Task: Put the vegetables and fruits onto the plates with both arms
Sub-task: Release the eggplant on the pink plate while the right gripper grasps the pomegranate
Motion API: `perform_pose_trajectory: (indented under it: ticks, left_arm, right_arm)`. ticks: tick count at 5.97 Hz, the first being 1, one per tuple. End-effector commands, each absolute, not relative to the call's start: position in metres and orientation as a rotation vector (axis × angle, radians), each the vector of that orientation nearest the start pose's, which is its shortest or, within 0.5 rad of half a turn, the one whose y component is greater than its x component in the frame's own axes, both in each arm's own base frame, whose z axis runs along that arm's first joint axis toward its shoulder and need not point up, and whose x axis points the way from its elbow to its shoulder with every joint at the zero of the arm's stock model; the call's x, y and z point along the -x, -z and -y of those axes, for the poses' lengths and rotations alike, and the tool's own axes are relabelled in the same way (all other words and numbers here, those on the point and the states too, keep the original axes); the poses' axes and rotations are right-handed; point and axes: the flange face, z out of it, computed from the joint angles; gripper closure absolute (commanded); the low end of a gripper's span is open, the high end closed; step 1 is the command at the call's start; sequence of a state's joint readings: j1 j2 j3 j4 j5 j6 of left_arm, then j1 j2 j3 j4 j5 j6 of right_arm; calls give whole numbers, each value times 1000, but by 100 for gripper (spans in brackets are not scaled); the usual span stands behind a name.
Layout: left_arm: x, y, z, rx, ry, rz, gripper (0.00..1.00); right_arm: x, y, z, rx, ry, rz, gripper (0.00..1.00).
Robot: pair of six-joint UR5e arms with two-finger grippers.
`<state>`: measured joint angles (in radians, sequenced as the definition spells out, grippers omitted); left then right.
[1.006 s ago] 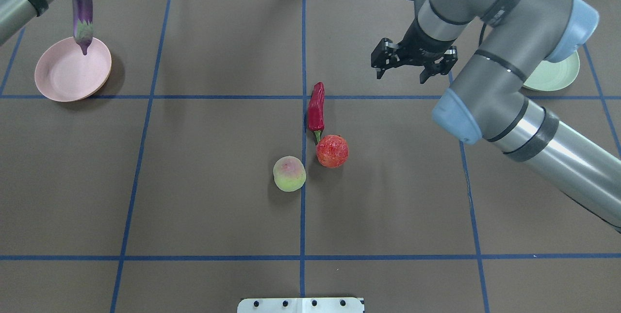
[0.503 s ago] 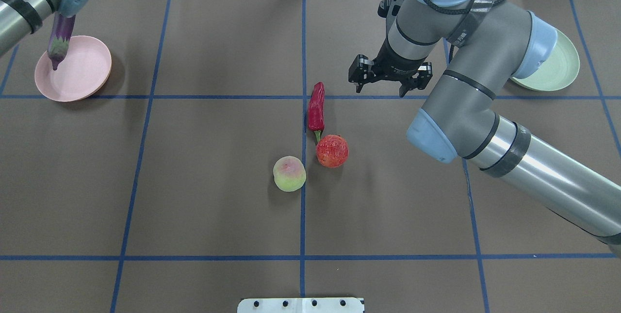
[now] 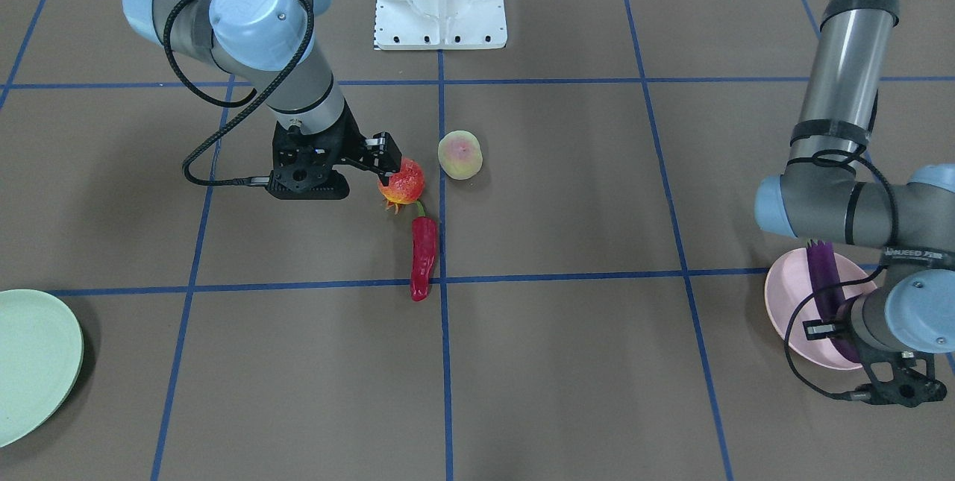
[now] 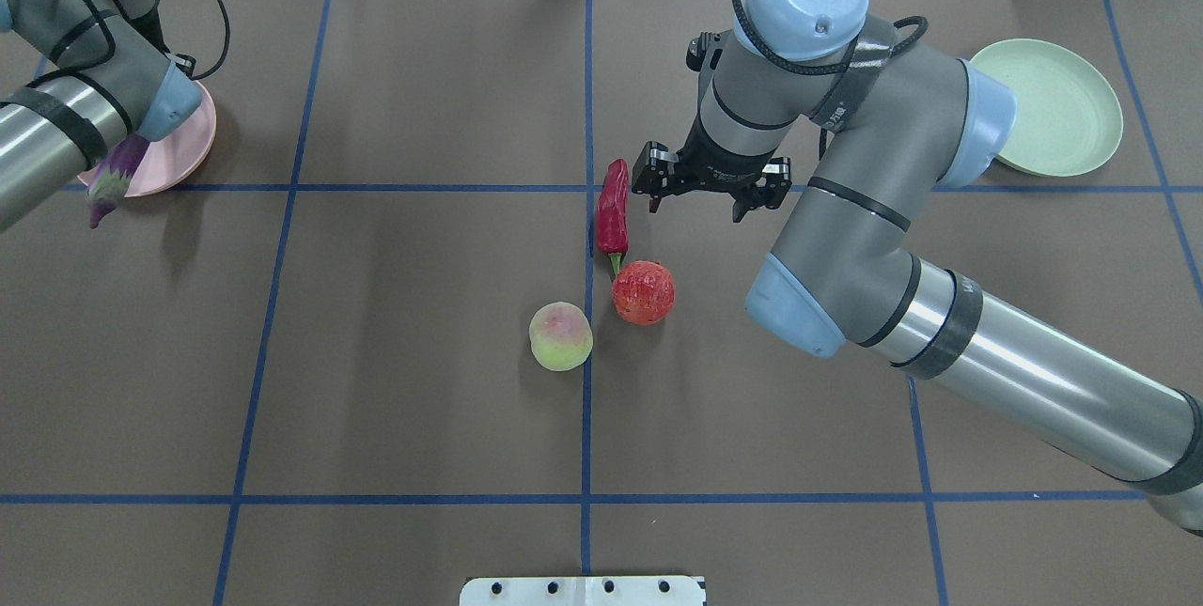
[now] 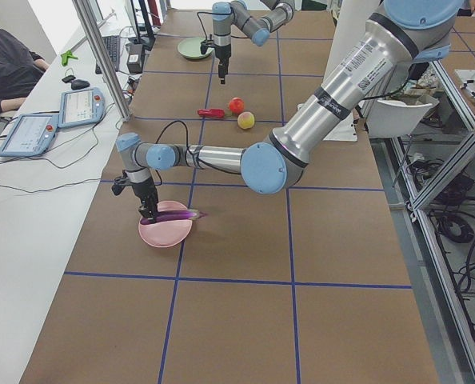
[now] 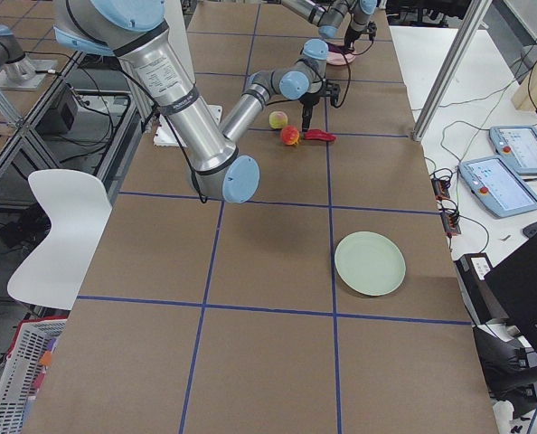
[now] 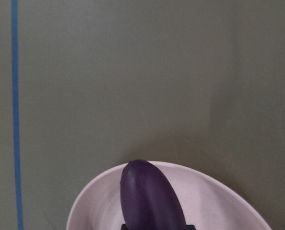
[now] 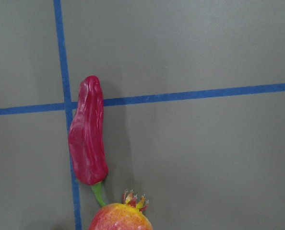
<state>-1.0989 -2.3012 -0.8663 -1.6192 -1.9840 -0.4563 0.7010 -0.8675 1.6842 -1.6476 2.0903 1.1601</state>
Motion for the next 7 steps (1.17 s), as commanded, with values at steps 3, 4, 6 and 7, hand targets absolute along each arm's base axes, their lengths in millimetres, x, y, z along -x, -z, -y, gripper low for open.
perform_pose_trajectory:
  ticks: [3,4,6,7]
  left_arm:
    - [-177,-526,776,106,-90,-375,0]
    - [-168,-503,785,107,-78,-403,0]
    - [-159,-498,789,100,-67,-409,0]
    - [-157,-496,790,95,-65,-410,0]
  right_arm:
    - [517,-189,493,61,-71,832,1]
    - [546,-205,486,47,-57,798,1]
    - [567,-226,483,59,-46,772,1]
    - [574,-230,479,69,-41,764,1]
